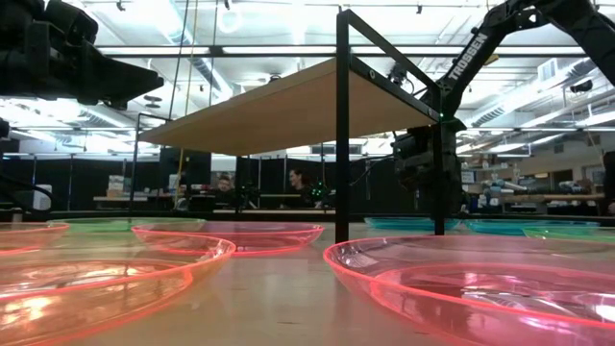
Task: Place and stack plates onto a shelf
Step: Put the top blue plate on the shelf
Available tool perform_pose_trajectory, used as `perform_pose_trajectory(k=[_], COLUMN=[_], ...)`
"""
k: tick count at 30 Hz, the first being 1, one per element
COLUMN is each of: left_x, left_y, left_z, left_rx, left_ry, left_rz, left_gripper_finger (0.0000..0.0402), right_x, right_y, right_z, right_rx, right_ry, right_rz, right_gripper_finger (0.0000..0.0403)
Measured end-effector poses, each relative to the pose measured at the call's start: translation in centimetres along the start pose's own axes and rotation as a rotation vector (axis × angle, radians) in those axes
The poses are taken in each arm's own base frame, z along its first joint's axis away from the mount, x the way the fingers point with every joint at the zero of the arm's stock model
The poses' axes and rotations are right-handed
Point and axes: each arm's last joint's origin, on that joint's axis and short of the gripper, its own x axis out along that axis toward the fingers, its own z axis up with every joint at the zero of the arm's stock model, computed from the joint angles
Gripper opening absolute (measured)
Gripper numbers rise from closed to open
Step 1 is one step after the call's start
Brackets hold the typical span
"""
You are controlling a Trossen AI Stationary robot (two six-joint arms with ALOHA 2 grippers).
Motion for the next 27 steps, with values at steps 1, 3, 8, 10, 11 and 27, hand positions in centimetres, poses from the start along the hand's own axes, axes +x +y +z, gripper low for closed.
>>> perform_pose_trajectory(k=[1, 3, 8, 10, 11, 27], left_x=[0.0, 0.0, 0.0, 0.0, 0.0, 0.0], left_y=[0.0, 0.0, 0.0, 0.0, 0.0, 0.0], left_z=[0.0, 0.0, 0.0, 0.0, 0.0, 0.0], left_rx=[0.000, 0.000, 0.000, 0.000, 0.000, 0.000], left_ry=[0.000, 0.000, 0.000, 0.000, 0.000, 0.000], left_rz=[0.000, 0.000, 0.000, 0.000, 0.000, 0.000], left_gripper_finger=[0.0123, 0.0123, 0.0123, 0.0123, 0.0123, 0.0123], right_x=[0.0, 0.0, 0.0, 0.0, 0.0, -0.6], right_y=[0.0, -0.1, -0.1, -0.1, -0.1, -1.3], right_z=[0.0, 0.0, 0.0, 0.0, 0.0, -0.3], right_rx=[0.000, 0.000, 0.000, 0.000, 0.000, 0.039], right_ry=[0.001, 0.003, 0.003, 0.003, 0.003, -0.004], right_rz=[-0.011, -0.021, -0.022, -0.025, -0.025, -0.031], right_gripper_finger=[0.0040, 0.0025, 0.0008, 0.0011, 0.0013, 0.0008])
